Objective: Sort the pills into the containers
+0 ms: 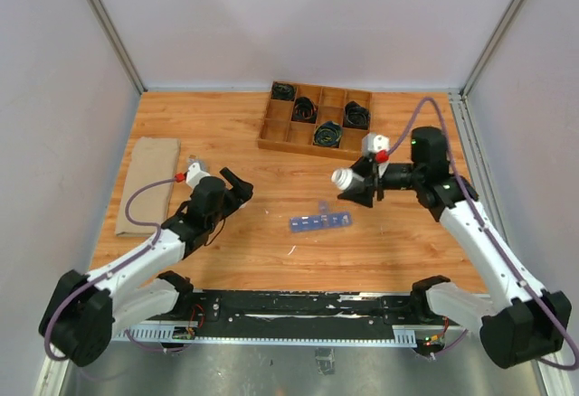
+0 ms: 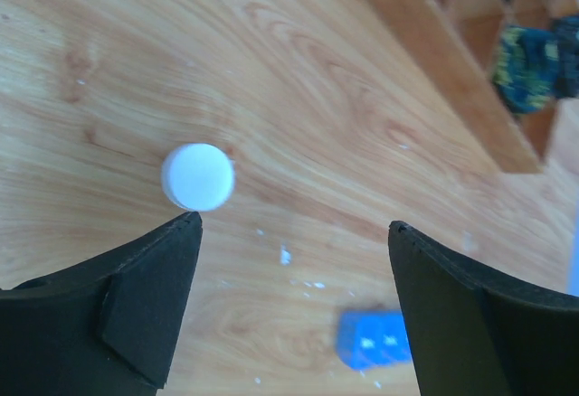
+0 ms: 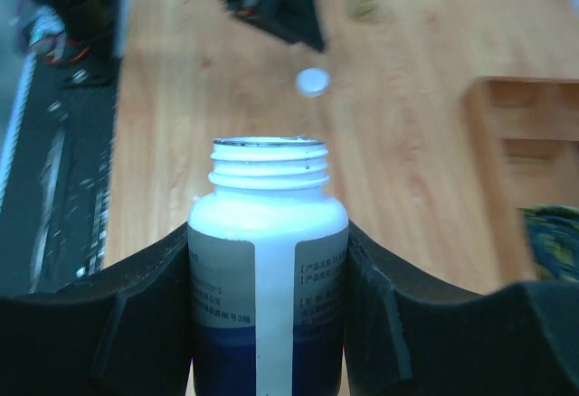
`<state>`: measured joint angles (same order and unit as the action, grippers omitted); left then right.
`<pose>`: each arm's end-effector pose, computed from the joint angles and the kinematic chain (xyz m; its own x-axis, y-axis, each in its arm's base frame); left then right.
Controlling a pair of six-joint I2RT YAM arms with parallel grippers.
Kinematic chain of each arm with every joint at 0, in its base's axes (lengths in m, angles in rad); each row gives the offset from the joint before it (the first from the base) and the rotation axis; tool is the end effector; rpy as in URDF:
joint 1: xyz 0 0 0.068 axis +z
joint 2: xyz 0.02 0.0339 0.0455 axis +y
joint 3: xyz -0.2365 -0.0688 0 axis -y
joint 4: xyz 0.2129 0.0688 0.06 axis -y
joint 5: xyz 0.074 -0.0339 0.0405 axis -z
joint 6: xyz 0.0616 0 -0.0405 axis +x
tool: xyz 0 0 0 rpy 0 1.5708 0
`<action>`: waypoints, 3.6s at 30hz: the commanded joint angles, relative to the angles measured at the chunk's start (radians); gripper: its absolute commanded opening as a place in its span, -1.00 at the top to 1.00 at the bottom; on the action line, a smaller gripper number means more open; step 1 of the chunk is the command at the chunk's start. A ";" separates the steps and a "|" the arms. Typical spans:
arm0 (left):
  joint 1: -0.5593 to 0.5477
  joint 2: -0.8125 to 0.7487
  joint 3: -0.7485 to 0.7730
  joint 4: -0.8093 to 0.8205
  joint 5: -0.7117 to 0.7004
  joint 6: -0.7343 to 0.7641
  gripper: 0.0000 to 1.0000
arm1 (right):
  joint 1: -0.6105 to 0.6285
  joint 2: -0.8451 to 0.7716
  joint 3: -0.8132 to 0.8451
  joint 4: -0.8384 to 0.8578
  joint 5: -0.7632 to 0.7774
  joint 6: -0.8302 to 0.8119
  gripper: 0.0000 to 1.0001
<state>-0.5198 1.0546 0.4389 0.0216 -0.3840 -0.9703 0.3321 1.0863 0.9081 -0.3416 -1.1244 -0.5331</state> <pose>0.2027 -0.0894 0.1718 -0.4322 -0.6340 -0.6412 -0.2929 0.7712 -0.5652 0.1873 0.1234 0.2941 0.0432 -0.2172 -0.9752 -0.9973 0.0494 -0.0552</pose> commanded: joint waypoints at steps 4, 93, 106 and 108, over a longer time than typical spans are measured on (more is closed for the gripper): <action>0.004 -0.260 -0.067 0.049 0.207 0.102 -0.79 | -0.304 -0.156 0.165 0.549 0.317 0.713 0.99; 0.003 -0.109 -0.358 0.795 0.504 0.540 -0.89 | 0.170 0.469 0.041 -0.231 0.559 -0.588 0.93; 0.004 -0.108 -0.358 0.793 0.503 0.539 -0.89 | 0.208 0.471 0.058 -0.258 0.629 -0.582 0.93; 0.003 -0.108 -0.358 0.793 0.502 0.538 -0.89 | 0.214 0.472 0.061 -0.261 0.639 -0.582 0.93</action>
<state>-0.5194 0.9474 0.0597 0.7776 0.1169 -0.4488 0.5228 1.5505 0.9386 -0.5625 -0.5167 -1.1187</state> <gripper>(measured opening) 0.945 0.538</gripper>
